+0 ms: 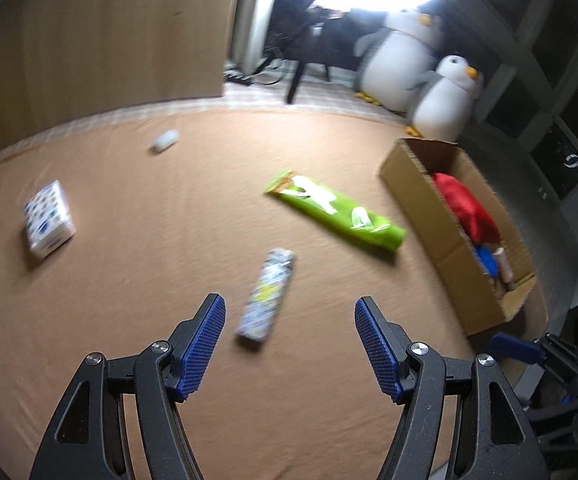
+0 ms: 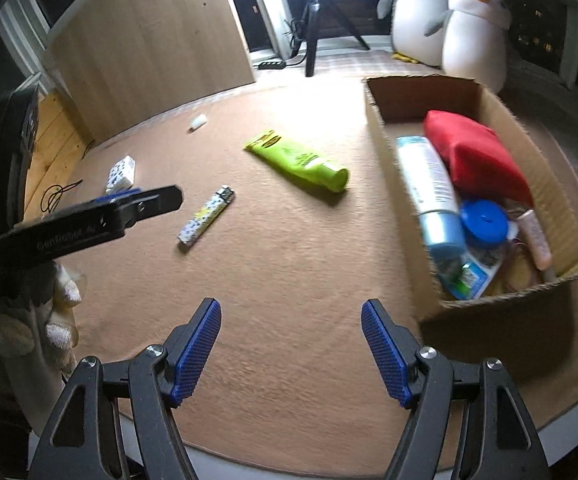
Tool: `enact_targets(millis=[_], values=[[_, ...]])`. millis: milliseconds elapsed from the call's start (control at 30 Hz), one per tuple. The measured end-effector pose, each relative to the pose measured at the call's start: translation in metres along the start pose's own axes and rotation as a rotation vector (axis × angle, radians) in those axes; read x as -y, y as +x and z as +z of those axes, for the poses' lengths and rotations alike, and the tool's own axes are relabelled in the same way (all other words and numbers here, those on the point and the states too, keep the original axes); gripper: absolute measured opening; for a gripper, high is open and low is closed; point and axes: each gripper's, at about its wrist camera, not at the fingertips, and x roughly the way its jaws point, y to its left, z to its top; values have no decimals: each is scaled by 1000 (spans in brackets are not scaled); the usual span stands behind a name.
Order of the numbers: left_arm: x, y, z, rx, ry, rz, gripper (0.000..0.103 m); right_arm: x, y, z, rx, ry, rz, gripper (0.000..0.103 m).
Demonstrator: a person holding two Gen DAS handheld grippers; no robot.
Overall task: Organize objects
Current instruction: 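Move the left tool toward the patterned lighter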
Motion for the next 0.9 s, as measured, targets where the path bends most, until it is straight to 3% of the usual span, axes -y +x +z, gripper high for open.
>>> enact_targets(millis=[400,900], values=[[-57,9,-27,-50,-73,14,71,-20,25,18,-24,-12,27,69],[-46,29,-22,-90,-33,-24,70,-6,57,47,-64,39,86,69]])
